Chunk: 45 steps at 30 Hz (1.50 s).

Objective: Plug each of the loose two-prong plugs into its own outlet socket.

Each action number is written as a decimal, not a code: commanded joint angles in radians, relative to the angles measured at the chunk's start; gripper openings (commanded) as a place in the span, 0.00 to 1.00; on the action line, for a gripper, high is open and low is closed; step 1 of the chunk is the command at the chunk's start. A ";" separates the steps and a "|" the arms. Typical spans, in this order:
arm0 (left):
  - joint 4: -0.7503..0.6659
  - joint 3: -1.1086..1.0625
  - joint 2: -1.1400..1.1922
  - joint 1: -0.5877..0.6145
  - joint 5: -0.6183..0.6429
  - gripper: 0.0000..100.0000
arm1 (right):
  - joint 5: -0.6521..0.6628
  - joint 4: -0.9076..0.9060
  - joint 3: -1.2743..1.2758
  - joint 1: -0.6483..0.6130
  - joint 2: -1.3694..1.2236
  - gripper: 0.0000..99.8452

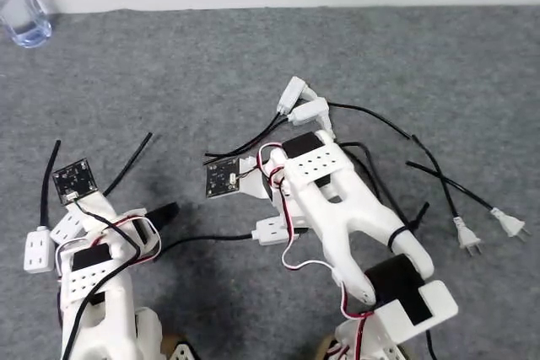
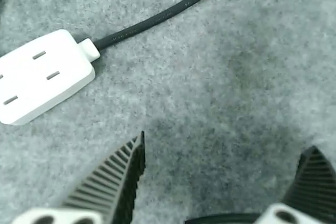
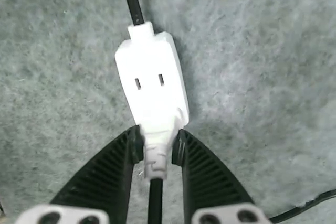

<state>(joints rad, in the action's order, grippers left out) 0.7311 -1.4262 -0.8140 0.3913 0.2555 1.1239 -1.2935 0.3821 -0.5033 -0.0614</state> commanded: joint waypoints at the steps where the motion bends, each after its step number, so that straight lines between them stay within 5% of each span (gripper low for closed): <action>1: -0.021 0.008 -0.006 -0.002 -0.011 0.42 | -0.043 0.064 0.032 -0.048 -0.081 0.01; 17: -0.021 0.008 -0.006 0.000 -0.011 0.42 | -0.058 0.071 0.009 -0.085 -0.177 0.01; 24: -0.028 0.008 -0.006 0.002 -0.011 0.43 | -0.061 -0.105 -0.054 -0.102 -0.044 0.30; 29: -0.028 0.013 -0.006 0.005 -0.011 0.43 | -0.060 -0.134 -0.051 -0.134 0.028 0.32; 40: 0.017 0.013 -0.006 0.006 -0.009 0.65 | -0.112 -0.025 -0.012 -0.151 -0.013 0.32; 45: 0.017 0.054 -0.006 0.123 -0.005 0.67 | -0.114 0.024 -0.005 -0.150 -0.133 0.32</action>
<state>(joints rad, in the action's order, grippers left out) 0.7419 -1.4231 -0.8140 0.4526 0.2555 1.0196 -1.2965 0.3821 -0.6429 -0.1642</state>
